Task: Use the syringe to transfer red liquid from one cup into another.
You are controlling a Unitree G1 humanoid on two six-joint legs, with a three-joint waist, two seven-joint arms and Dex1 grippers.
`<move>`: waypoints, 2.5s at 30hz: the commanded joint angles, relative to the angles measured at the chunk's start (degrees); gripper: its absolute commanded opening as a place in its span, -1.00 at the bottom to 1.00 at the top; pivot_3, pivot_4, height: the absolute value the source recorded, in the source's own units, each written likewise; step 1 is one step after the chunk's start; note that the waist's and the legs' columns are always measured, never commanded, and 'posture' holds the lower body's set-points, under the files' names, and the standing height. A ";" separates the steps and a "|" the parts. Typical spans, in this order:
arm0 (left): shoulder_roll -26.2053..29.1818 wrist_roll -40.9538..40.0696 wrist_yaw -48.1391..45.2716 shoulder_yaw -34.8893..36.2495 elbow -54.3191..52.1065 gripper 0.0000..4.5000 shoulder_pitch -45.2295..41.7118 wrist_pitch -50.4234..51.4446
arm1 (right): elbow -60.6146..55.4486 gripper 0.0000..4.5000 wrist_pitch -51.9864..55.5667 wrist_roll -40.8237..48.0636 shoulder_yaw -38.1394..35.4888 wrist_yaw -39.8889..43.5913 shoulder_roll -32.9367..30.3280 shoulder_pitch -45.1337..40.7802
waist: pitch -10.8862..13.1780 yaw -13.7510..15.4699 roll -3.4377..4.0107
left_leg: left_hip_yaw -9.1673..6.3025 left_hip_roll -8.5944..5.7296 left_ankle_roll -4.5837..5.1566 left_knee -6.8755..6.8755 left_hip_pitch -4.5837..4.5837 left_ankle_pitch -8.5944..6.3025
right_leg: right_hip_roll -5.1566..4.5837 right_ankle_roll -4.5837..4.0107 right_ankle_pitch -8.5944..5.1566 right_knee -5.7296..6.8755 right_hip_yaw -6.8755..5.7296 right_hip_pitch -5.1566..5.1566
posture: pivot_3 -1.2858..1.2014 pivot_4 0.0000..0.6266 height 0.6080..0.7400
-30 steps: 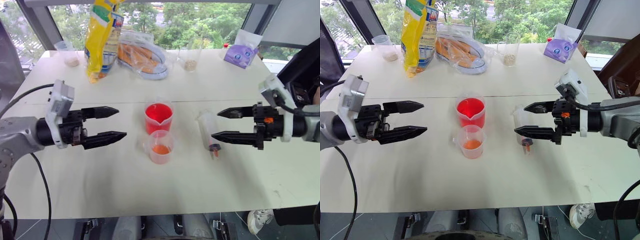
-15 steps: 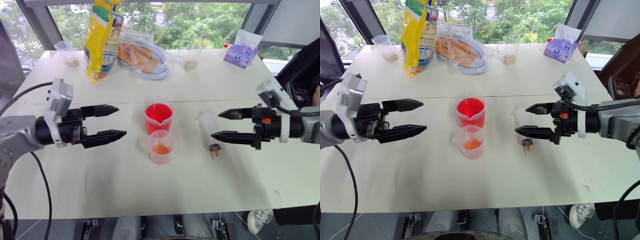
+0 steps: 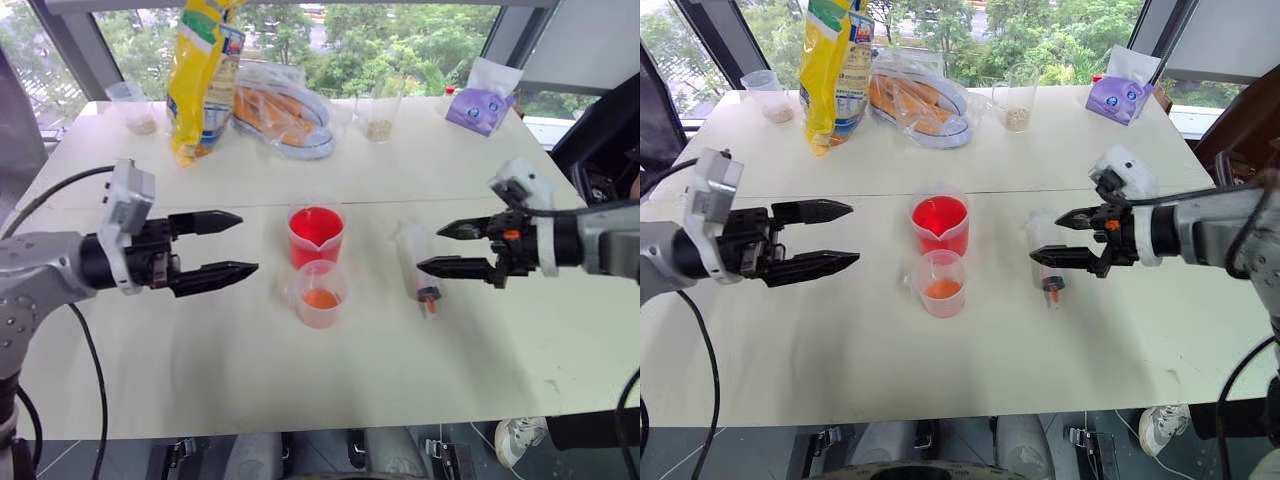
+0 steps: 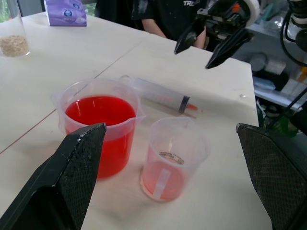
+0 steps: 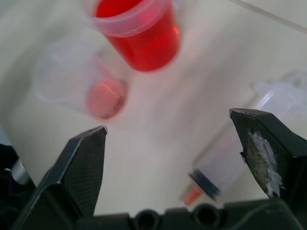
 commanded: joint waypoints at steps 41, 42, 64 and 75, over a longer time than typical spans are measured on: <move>-3.25 0.54 3.42 -0.68 0.58 1.00 -3.35 -2.95 | 19.51 -0.36 -3.56 -24.04 1.15 -10.30 27.35 -16.17 | 0.00 0.05 0.02 | -0.02 0.00 -0.04 0.12 -0.55 0.08 | 0.45 0.29 0.33 0.21 -0.15 -0.46 | 0.03 -0.52 1.00; -3.12 0.45 3.00 -0.91 1.58 1.00 -4.67 -2.77 | 16.08 -0.36 -8.19 -22.62 -2.12 -9.79 28.72 -15.87 | 0.00 0.07 0.02 | -0.05 -0.01 -0.04 0.12 -0.57 0.08 | 0.45 0.32 0.33 0.21 -0.16 -0.46 | 0.03 -0.52 1.00; -2.34 2.87 -3.84 -6.38 12.28 1.00 -21.70 0.53 | 18.32 -0.36 -54.42 -21.14 -0.16 1.21 52.55 -6.28 | -0.01 -0.02 0.01 | -0.10 0.01 -0.12 0.11 -0.52 0.12 | 0.54 0.42 0.38 0.25 -0.14 -0.39 | 0.03 -0.52 1.00; -6.53 7.24 -4.87 -10.62 16.43 1.00 -29.28 -1.02 | 22.32 -0.36 -64.97 -26.94 4.52 1.47 54.69 -0.87 | 0.00 -0.08 0.01 | -0.11 0.00 -0.19 0.12 -0.49 0.17 | 0.56 0.42 0.38 0.30 -0.13 -0.39 | 0.03 -0.52 1.00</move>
